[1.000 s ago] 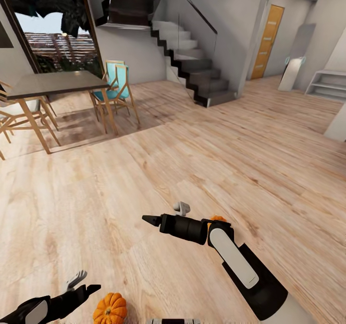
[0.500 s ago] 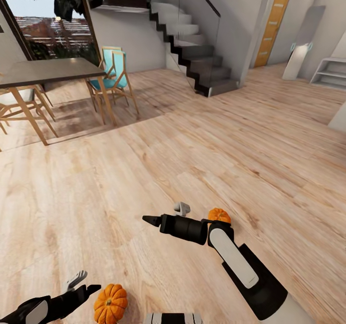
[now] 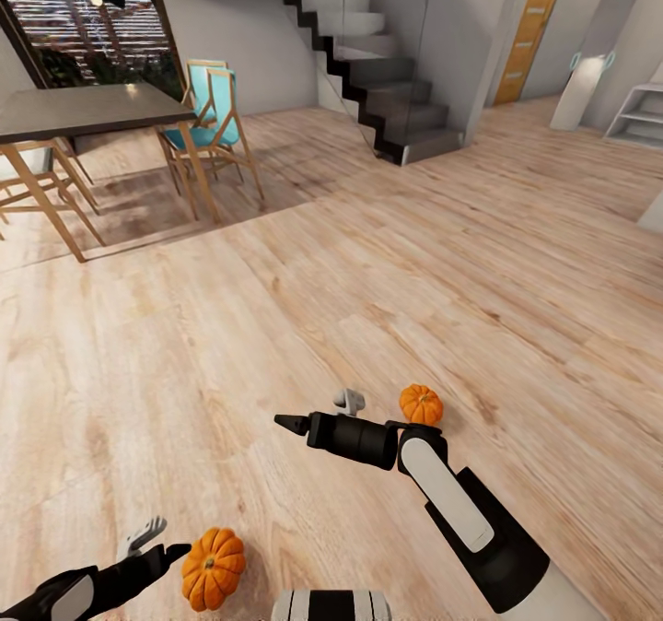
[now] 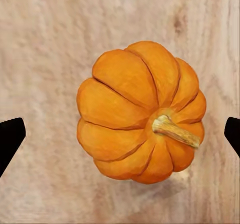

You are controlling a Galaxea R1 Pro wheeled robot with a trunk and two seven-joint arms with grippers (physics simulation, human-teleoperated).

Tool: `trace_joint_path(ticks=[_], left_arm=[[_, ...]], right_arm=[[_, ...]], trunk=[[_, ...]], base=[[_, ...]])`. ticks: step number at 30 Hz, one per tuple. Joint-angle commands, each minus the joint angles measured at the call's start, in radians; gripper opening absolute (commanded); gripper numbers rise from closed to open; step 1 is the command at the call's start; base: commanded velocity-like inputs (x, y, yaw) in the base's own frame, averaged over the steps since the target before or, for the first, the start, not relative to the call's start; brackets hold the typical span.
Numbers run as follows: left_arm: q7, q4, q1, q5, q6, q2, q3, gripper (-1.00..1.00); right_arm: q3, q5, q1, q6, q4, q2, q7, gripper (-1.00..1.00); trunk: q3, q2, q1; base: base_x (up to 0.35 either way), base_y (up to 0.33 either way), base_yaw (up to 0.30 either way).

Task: Place each of the two pumpkins and all three candles from the living room inside a cabinet in the living room (use any cabinet), then make sure every cabinet is closed, and position the cauldron so it is next to a table in the living room.

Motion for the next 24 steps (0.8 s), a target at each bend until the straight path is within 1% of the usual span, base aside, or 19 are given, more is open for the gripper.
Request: trace_joint_path(ticks=[1, 2, 3, 5, 7, 11, 15, 19, 22, 24], left_arm=[[0.01, -0.001, -0.001, 0.009, 0.005, -0.001, -0.003, 1.0], [0.048, -0.002, -0.001, 0.009, -0.001, -0.01, -0.002, 1.0], [0.072, -0.003, -0.001, 0.009, -0.007, -0.019, -0.001, 1.0], [0.104, -0.011, -0.002, 0.01, -0.021, -0.03, 0.0, 1.0], [0.119, -0.036, -0.003, 0.008, -0.027, -0.035, 0.0, 1.0], [0.13, -0.101, -0.004, 0.006, -0.034, -0.036, 0.001, 1.0], [0.132, -0.12, -0.006, 0.009, -0.068, -0.037, 0.004, 1.0], [0.133, -0.141, -0.007, 0.009, -0.08, -0.037, 0.004, 1.0], [0.132, -0.151, -0.007, 0.01, -0.082, -0.029, 0.005, 1.0], [0.126, -0.154, -0.011, 0.012, -0.081, -0.013, 0.006, 1.0]], right_arm=[[0.001, -0.011, -0.001, 0.001, -0.001, -0.001, -0.009, 1.0], [0.001, -0.011, -0.001, 0.001, -0.001, -0.001, -0.009, 1.0], [0.001, -0.011, -0.001, 0.002, -0.001, -0.001, -0.009, 1.0], [0.001, -0.011, -0.001, 0.002, -0.001, -0.001, -0.009, 1.0], [0.001, -0.011, -0.001, 0.002, -0.001, -0.001, -0.009, 1.0], [0.001, -0.011, -0.001, 0.002, -0.001, -0.001, -0.009, 1.0], [0.001, -0.011, -0.001, 0.002, -0.001, -0.002, -0.009, 1.0], [0.0, -0.011, -0.001, 0.002, 0.0, -0.002, -0.009, 1.0], [0.0, -0.011, -0.001, 0.002, 0.001, -0.002, -0.009, 1.0], [0.0, -0.011, -0.001, 0.002, 0.0, -0.002, -0.009, 1.0]], trunk=[[-0.005, -0.001, 0.0], [-0.009, -0.001, 0.001], [-0.012, -0.001, 0.001], [-0.02, -0.002, 0.002], [-0.028, -0.002, 0.003], [-0.043, -0.003, 0.005], [-0.059, -0.004, 0.007], [-0.074, -0.005, 0.008], [-0.086, -0.006, 0.01], [-0.094, -0.006, 0.011]], base=[[0.0, 0.0, 0.0], [0.0, 0.0, 0.0], [0.0, 0.0, 0.0], [0.0, 0.0, 0.0], [0.0, 0.0, 0.0], [0.0, 0.0, 0.0], [0.0, 0.0, 0.0], [0.0, 0.0, 0.0], [0.0, 0.0, 0.0], [0.0, 0.0, 0.0]])
